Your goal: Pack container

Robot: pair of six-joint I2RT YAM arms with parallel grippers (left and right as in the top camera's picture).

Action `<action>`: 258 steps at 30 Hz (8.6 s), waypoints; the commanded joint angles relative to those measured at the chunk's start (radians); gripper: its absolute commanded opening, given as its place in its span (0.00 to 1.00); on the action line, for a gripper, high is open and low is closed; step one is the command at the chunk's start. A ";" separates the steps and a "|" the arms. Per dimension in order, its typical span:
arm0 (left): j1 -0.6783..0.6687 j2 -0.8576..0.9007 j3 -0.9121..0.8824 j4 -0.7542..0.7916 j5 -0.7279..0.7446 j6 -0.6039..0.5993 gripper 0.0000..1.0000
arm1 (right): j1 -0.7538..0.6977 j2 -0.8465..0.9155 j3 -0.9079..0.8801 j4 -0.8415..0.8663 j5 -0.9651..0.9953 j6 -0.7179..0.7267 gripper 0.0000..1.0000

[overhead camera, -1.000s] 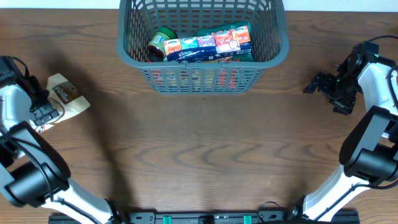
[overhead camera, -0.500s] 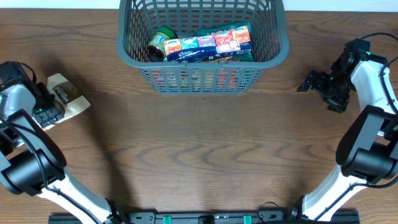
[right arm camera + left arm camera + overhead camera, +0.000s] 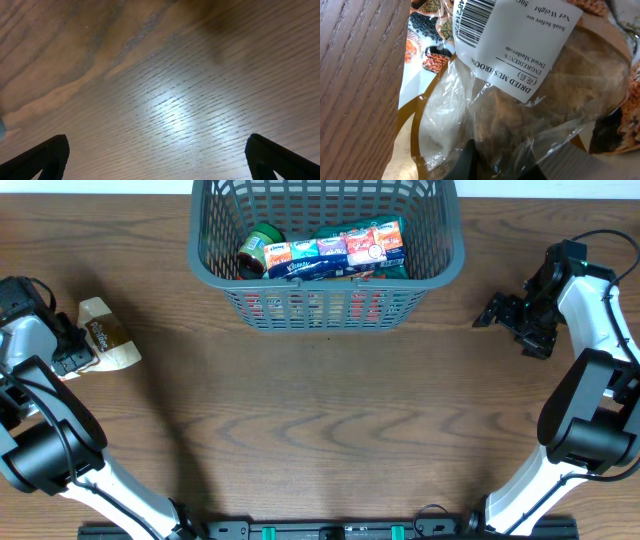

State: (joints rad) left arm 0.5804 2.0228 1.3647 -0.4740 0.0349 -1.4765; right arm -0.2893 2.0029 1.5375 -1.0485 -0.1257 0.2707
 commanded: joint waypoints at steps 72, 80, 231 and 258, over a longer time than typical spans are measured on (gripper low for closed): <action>-0.890 0.035 0.609 -0.062 0.575 2.269 0.06 | -0.015 -0.003 -0.003 0.027 0.032 -0.157 0.99; -0.890 0.035 0.609 -0.068 0.573 2.241 0.99 | -0.016 -0.003 -0.003 0.026 0.032 -0.165 0.99; -0.605 -1.573 -0.614 -0.315 0.058 1.681 0.99 | 0.370 -1.998 -1.486 0.874 0.226 -0.230 0.99; -0.606 -1.831 -0.835 -0.103 0.066 1.679 0.98 | 0.370 -1.998 -1.486 0.874 0.227 -0.230 0.99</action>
State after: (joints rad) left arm -0.0280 0.2516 0.6250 -0.6342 0.0978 0.2096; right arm 0.0715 0.0124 0.0563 -0.1749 0.0875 0.0200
